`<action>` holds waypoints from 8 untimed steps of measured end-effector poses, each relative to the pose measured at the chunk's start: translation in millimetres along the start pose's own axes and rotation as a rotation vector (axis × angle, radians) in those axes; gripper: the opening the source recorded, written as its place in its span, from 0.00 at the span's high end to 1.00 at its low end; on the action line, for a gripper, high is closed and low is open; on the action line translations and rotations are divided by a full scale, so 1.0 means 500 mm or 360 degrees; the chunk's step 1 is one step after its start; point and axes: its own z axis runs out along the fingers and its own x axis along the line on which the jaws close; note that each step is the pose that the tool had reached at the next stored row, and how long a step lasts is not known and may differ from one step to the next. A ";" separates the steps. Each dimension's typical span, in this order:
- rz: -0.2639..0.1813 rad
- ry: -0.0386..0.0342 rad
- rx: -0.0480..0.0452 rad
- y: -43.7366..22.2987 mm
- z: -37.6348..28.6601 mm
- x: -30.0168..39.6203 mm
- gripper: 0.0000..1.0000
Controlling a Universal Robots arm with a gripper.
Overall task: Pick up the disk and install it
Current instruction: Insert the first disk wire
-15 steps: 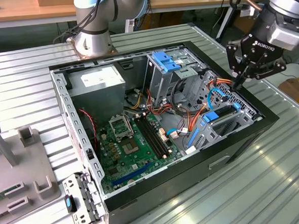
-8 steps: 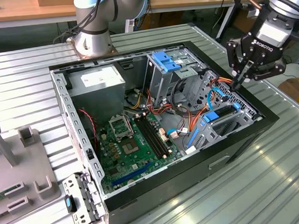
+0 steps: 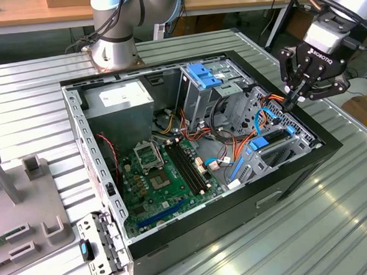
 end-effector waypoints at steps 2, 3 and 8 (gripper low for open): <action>0.0002 0.0000 0.0000 0.000 0.000 0.000 0.83; 0.0003 0.0000 0.0000 0.000 0.000 0.000 0.83; 0.0055 -0.0005 0.0004 0.000 0.005 0.001 0.83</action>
